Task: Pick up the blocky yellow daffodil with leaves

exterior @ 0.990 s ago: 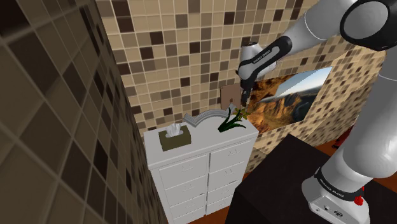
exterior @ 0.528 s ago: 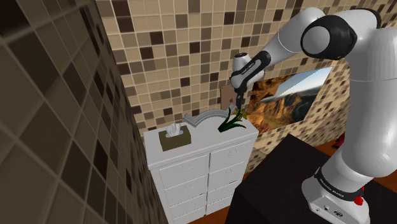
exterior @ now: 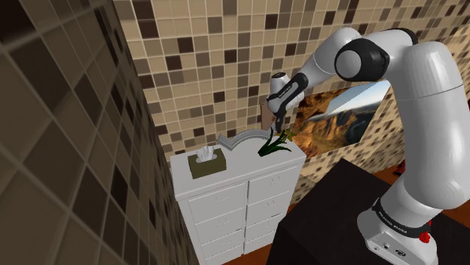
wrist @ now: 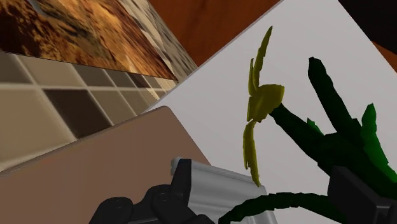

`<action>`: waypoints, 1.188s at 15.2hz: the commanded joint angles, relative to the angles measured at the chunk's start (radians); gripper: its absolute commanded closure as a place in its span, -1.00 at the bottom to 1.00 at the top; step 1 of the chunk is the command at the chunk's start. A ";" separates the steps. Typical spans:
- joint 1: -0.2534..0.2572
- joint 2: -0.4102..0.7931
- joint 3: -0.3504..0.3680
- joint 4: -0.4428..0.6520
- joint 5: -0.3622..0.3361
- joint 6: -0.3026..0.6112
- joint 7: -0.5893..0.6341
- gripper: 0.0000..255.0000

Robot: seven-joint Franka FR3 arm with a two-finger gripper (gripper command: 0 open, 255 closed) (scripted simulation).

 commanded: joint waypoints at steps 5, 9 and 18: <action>-0.007 0.046 0.002 0.020 0.002 0.025 0.001 1.00; -0.008 0.045 0.002 0.017 0.002 0.026 -0.001 1.00; -0.003 0.001 0.000 0.005 0.000 -0.005 -0.003 1.00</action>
